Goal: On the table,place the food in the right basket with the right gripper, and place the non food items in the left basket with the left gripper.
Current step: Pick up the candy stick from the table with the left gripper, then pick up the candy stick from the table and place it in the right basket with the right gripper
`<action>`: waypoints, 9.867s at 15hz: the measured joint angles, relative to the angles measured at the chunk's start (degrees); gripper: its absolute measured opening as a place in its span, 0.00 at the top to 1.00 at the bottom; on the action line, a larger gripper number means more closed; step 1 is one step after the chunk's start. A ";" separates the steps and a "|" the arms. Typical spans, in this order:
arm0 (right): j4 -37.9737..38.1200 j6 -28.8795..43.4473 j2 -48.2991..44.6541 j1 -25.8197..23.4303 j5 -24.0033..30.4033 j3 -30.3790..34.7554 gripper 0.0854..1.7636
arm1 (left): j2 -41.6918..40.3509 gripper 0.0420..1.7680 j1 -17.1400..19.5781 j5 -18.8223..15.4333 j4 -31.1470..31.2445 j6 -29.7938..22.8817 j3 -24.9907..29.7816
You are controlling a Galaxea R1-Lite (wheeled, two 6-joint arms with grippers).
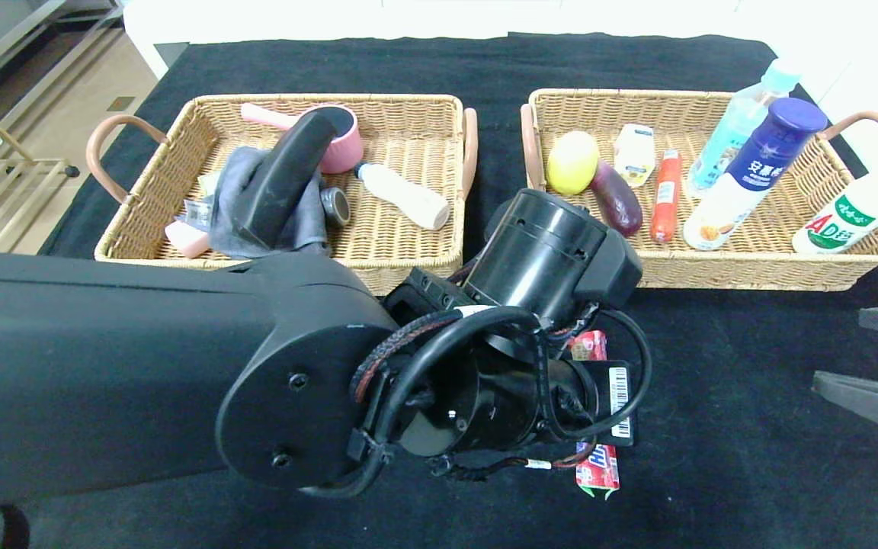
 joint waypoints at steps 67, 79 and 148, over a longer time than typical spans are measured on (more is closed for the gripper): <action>-5.28 0.52 4.08 1.18 -4.78 0.90 0.03 | -42.26 0.03 30.76 -12.90 -10.22 42.08 36.78; -6.60 6.22 3.91 8.66 -17.34 1.15 0.03 | -43.74 0.03 30.60 -12.97 -10.25 43.34 37.18; -5.61 29.89 34.84 44.02 -55.61 -10.18 0.86 | -42.17 0.03 29.27 -13.60 -10.25 43.67 38.23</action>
